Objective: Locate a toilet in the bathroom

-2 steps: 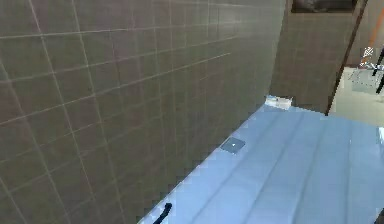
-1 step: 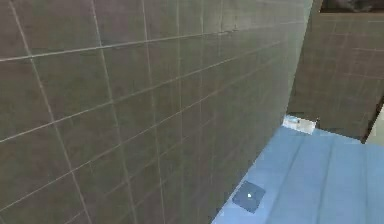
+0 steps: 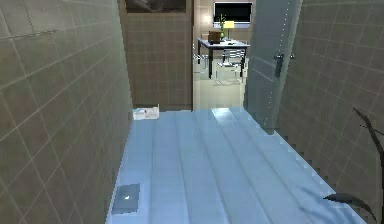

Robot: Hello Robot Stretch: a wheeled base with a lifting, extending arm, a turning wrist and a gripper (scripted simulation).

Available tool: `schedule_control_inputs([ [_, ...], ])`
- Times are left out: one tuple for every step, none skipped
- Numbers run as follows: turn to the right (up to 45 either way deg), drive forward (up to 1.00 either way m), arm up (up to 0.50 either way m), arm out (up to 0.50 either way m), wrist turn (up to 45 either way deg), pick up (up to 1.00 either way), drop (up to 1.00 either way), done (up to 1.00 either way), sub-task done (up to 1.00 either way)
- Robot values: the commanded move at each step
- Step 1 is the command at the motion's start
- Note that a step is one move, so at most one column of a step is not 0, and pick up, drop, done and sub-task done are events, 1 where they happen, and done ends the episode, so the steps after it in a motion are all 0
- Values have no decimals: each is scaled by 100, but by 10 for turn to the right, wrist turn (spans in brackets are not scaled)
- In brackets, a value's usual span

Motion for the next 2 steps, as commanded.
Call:
schedule_control_inputs([
  [60, 0, 0, 0, 0, 0, 0, 0, 0],
  [0, 100, 0, 0, 0, 0, 0, 0, 0],
])
